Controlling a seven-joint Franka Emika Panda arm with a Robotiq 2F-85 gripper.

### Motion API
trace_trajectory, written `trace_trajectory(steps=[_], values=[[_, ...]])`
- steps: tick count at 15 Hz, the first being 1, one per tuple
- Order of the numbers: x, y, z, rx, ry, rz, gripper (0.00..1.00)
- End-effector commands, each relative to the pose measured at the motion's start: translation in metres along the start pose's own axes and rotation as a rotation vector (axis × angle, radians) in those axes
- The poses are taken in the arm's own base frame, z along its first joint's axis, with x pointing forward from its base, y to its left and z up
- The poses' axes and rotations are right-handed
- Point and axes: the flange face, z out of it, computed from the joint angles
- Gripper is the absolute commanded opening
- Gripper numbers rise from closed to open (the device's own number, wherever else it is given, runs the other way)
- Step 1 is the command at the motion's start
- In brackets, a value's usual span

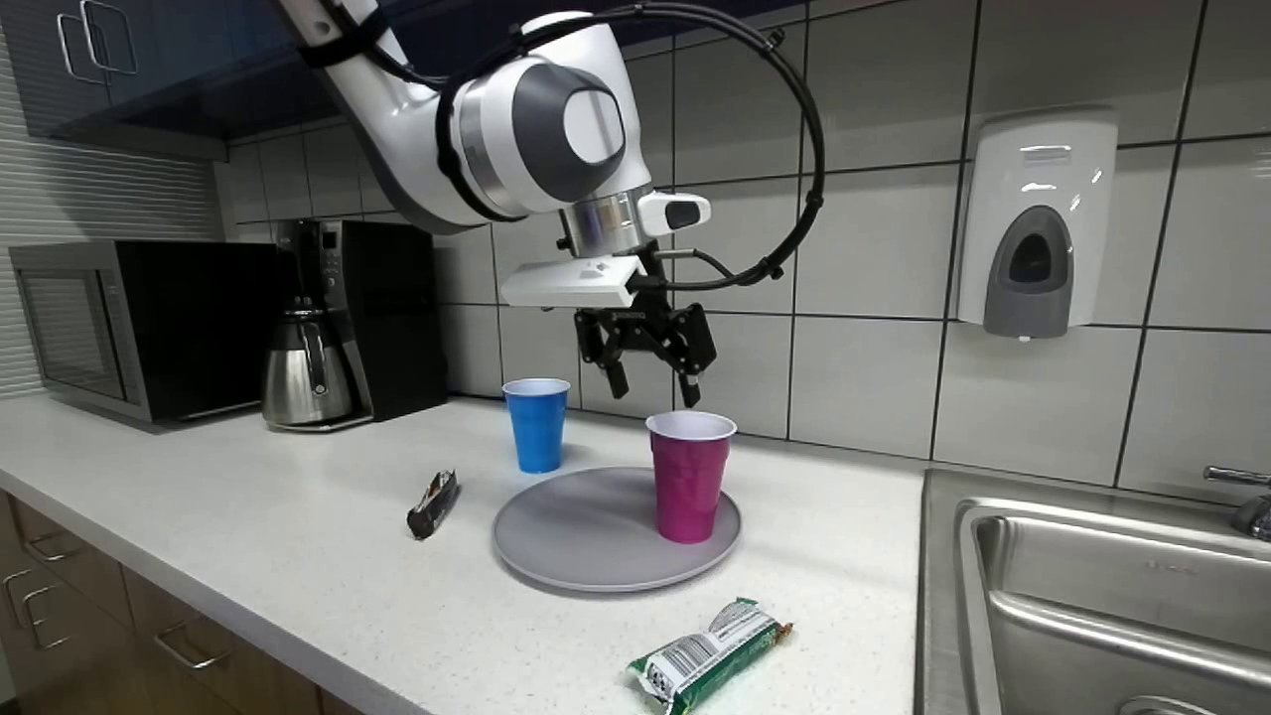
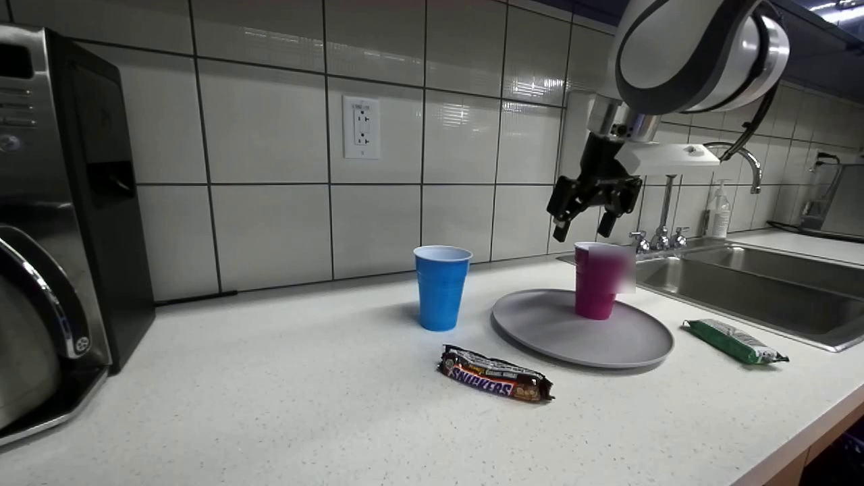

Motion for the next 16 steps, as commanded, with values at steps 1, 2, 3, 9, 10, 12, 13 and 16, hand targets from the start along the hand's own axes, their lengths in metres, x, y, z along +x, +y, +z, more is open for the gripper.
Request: trace_trajectory(steps=[1,2,3,9,10,12,13,16], values=[[0.011,0.008,0.007,0.007,-0.001,-0.004,1.0],[0.012,0.009,0.01,0.008,-0.007,-0.004,1.0],[0.013,0.009,0.012,0.01,-0.012,-0.004,1.0],[0.014,0.008,0.026,0.013,-0.04,-0.012,1.0],[0.014,0.008,0.028,0.014,-0.044,-0.014,1.0],[0.013,0.007,0.03,0.014,-0.051,-0.016,1.0],[0.012,0.007,0.032,0.015,-0.056,-0.019,1.0],[0.009,0.006,0.034,0.02,-0.065,-0.032,0.66]])
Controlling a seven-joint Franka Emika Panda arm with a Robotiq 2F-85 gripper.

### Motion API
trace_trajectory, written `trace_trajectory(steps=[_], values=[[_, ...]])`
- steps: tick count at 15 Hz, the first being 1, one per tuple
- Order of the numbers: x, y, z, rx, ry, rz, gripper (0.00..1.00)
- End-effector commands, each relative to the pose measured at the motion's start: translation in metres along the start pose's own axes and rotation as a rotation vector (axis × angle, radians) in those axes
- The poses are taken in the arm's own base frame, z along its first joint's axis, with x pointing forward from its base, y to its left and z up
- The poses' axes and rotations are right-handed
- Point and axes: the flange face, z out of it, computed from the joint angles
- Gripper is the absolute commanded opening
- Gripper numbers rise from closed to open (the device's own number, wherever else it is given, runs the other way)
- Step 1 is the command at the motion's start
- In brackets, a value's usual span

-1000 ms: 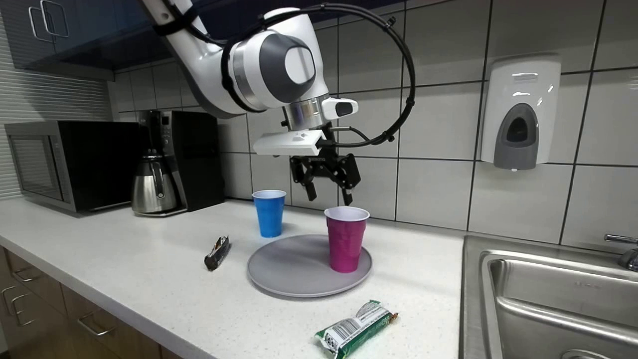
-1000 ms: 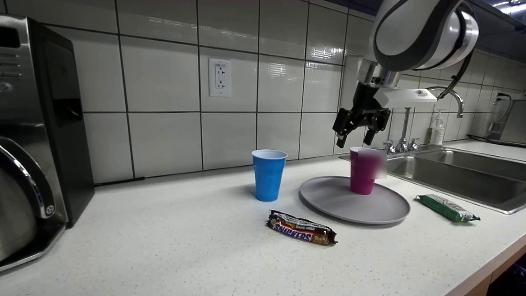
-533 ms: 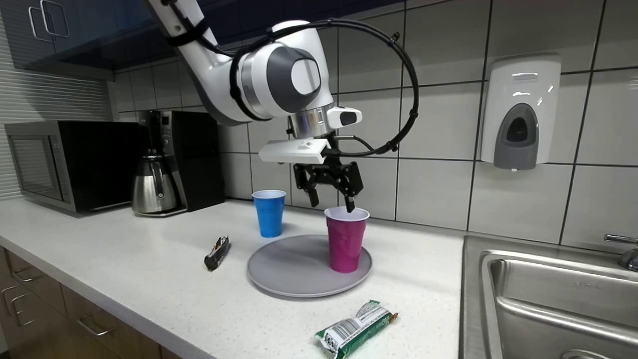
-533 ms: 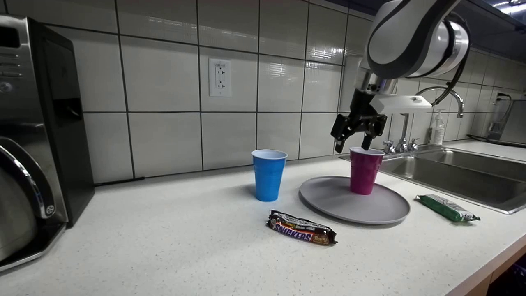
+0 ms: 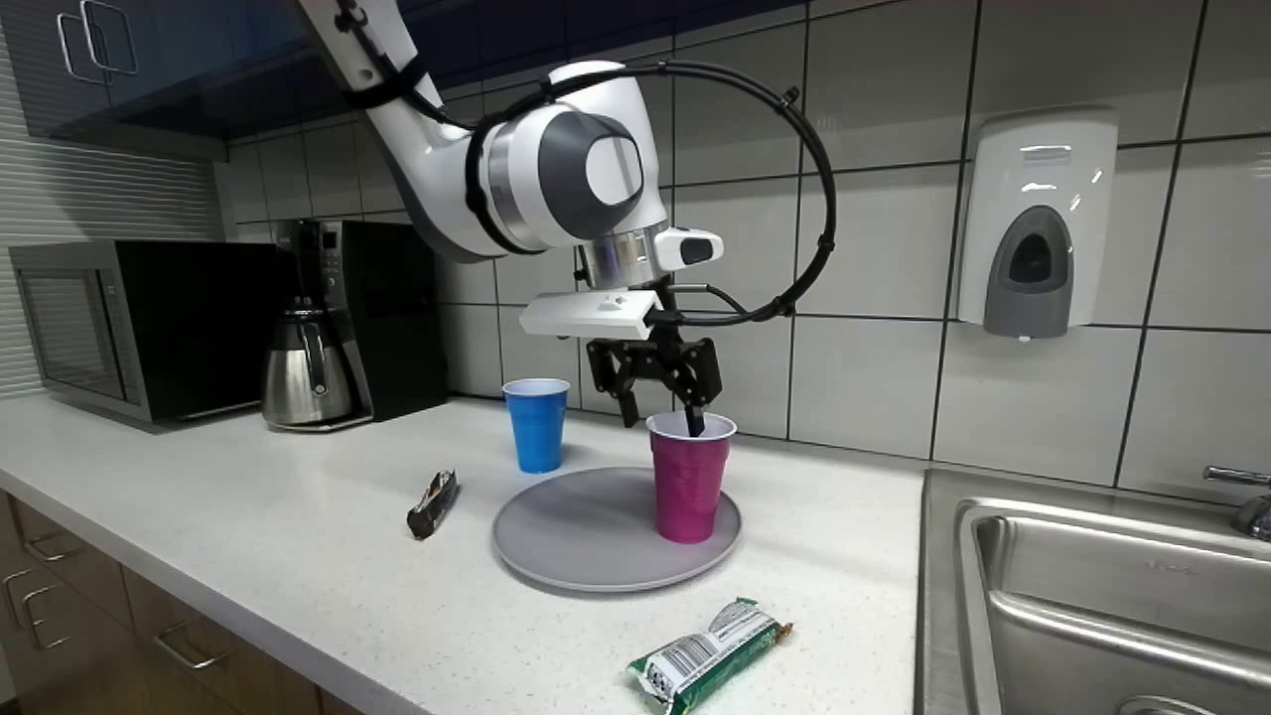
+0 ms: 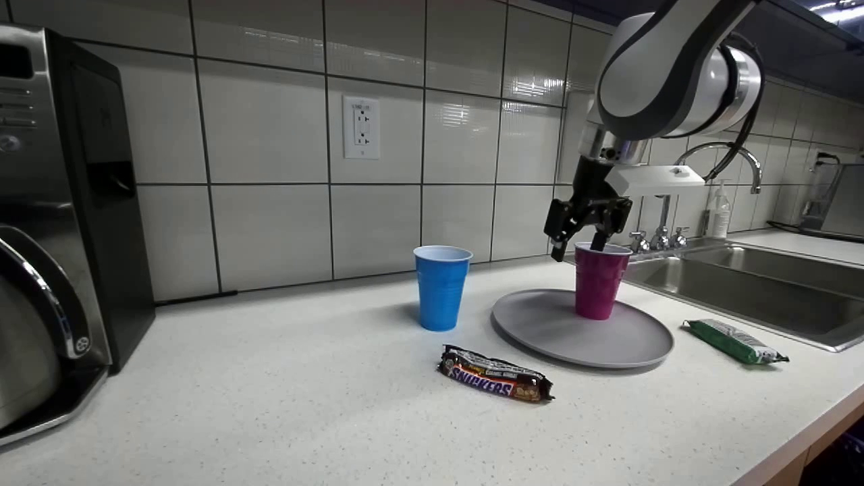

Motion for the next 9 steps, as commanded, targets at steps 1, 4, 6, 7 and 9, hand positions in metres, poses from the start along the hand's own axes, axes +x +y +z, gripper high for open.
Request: trace_trajectory(steps=[1,4,6,7,9], values=[[0.0038,0.003,-0.0003,0.014,-0.018,-0.026,0.56],[0.0035,0.0026,-0.001,0.013,-0.017,-0.036,0.34],[0.0033,0.0023,-0.0027,0.012,-0.015,-0.037,0.18],[0.0032,0.0022,-0.0036,0.012,-0.013,-0.037,0.1],[0.0028,0.0019,-0.0054,0.011,-0.012,-0.038,0.0]])
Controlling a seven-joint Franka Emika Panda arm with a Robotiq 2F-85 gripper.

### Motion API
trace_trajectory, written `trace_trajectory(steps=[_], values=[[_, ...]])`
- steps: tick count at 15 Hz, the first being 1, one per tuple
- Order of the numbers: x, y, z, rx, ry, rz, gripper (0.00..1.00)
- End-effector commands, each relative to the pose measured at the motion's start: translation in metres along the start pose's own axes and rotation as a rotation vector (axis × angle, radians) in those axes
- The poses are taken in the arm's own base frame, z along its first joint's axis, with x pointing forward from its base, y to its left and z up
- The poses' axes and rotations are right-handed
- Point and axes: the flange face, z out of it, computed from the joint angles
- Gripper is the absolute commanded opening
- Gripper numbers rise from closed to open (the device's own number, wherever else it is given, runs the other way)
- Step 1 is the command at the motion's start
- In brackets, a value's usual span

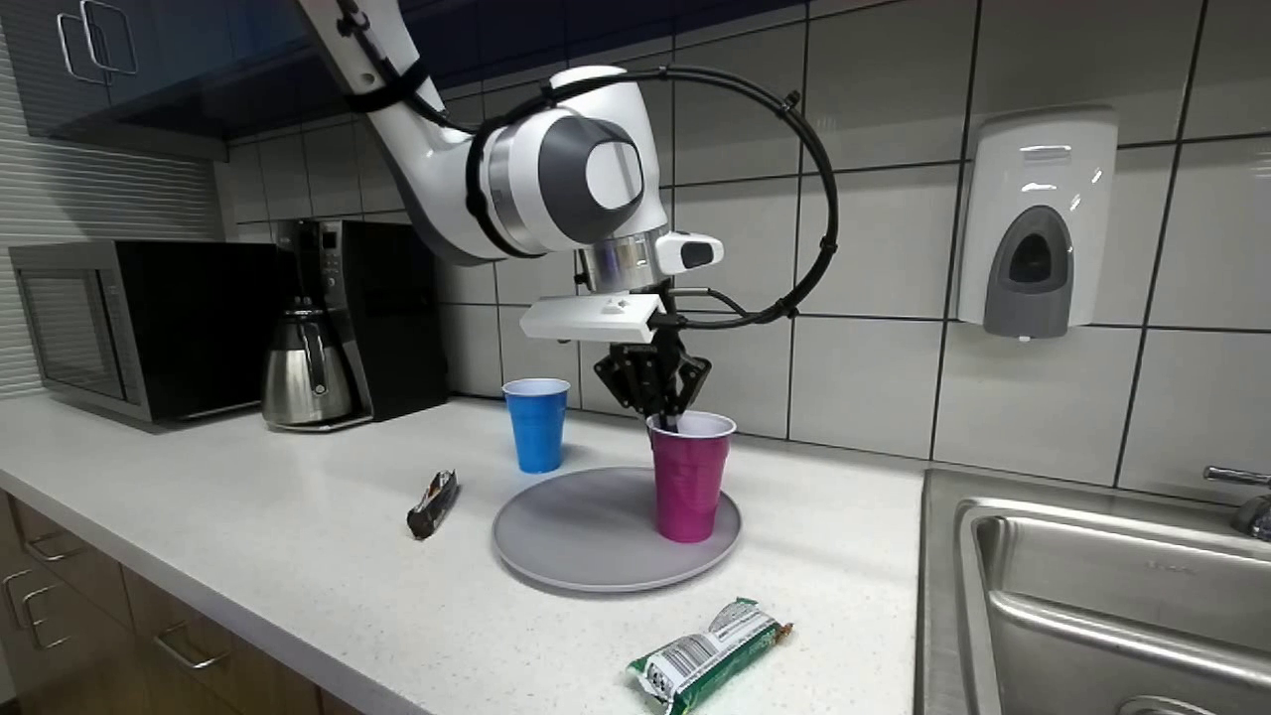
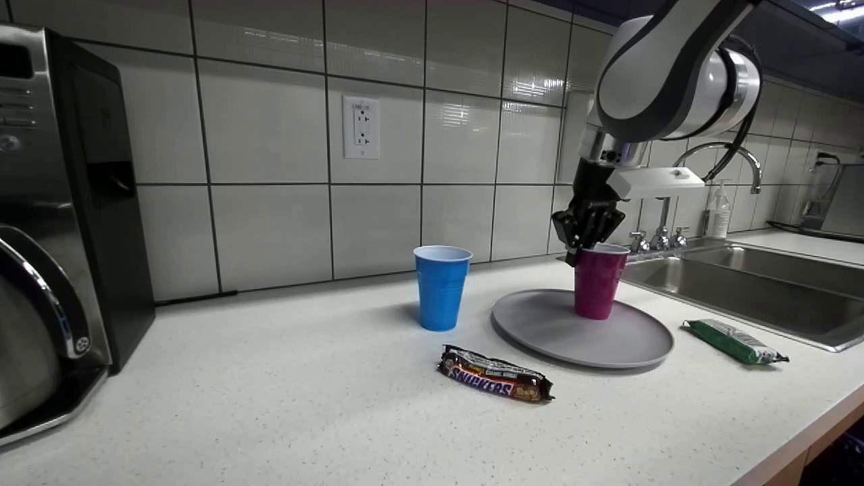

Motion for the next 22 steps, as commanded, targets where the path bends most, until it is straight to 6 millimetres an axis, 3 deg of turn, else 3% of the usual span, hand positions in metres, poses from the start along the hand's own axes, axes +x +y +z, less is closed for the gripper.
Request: trace_trajectory(steps=[1,12,22], values=[[0.003,0.002,-0.009,0.007,-0.005,-0.018,0.0],[0.026,0.01,-0.044,-0.016,0.085,-0.012,0.01],[0.052,0.068,-0.044,-0.08,0.121,0.057,0.01]])
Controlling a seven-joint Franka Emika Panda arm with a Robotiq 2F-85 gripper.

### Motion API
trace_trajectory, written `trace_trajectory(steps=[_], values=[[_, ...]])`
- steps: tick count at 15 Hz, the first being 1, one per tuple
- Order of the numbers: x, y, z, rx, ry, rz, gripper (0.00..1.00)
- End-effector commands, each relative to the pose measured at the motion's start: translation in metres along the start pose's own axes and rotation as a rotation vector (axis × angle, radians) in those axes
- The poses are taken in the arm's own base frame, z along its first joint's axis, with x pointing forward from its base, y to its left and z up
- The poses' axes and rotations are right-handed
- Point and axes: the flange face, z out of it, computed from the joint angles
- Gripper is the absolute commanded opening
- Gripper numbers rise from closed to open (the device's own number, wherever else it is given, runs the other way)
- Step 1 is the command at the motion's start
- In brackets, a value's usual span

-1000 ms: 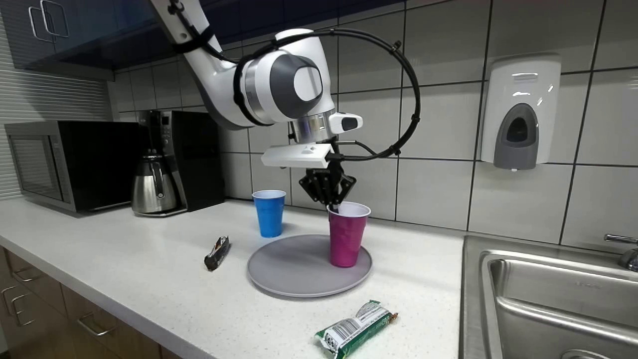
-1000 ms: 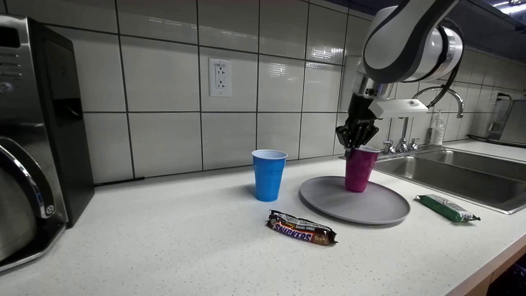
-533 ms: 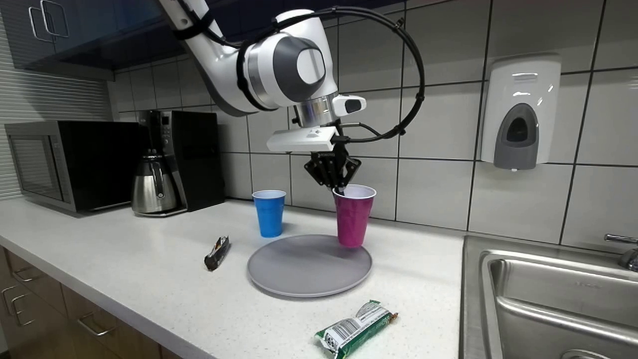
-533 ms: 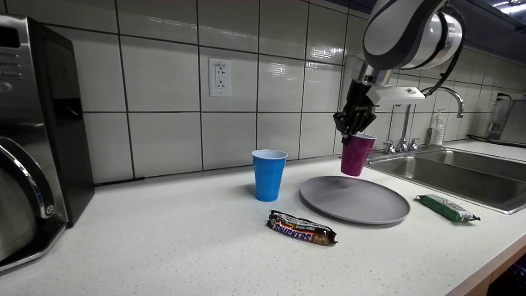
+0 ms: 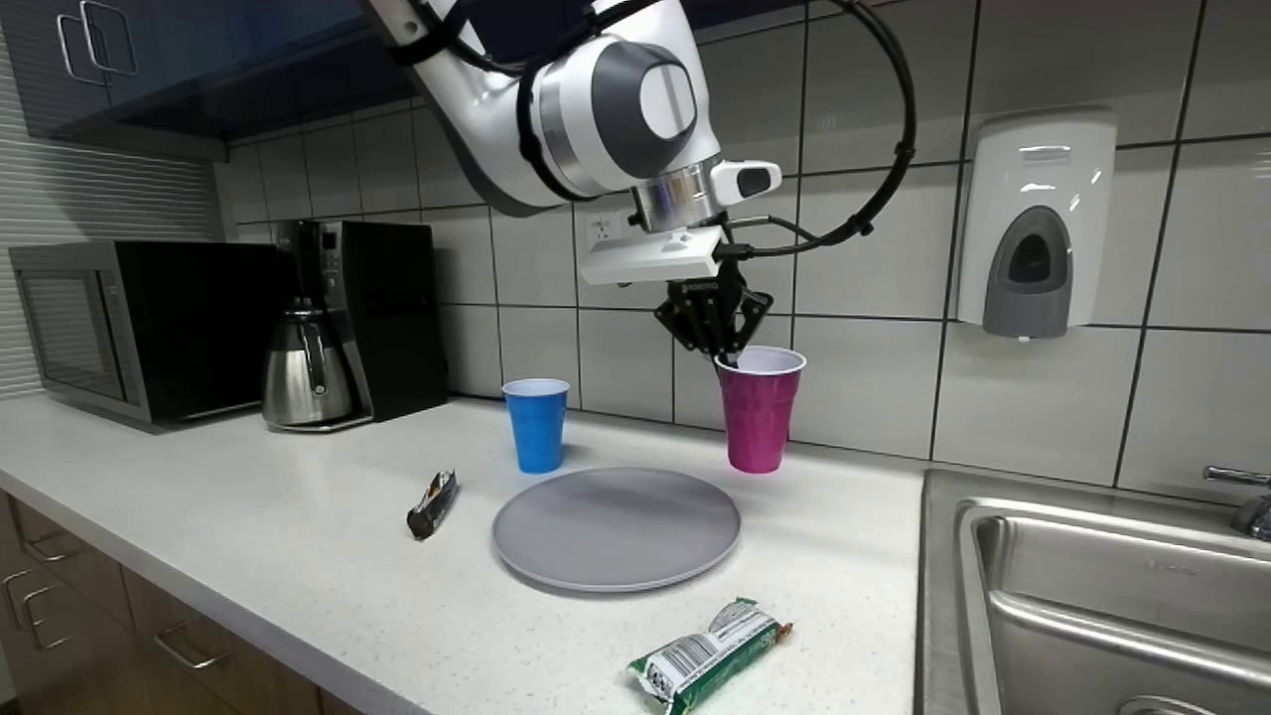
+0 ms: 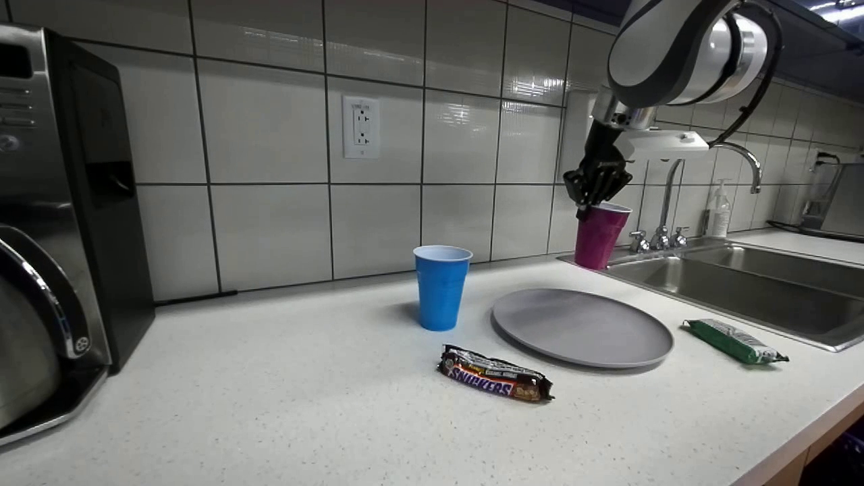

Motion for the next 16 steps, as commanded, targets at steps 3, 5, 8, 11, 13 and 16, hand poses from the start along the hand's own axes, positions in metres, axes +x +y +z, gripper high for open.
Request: trace_trajectory(steps=[3,5,8,11,13,16], values=[[0.019,0.027,0.016,-0.037,-0.004,0.016,0.01],[0.023,0.033,0.024,-0.042,-0.01,0.026,0.01],[0.029,0.039,0.035,-0.049,-0.016,0.035,0.01],[0.034,0.042,0.046,-0.052,-0.025,0.036,0.01],[0.036,0.042,0.053,-0.054,-0.03,0.036,0.01],[0.038,0.041,0.061,-0.055,-0.038,0.033,0.01]])
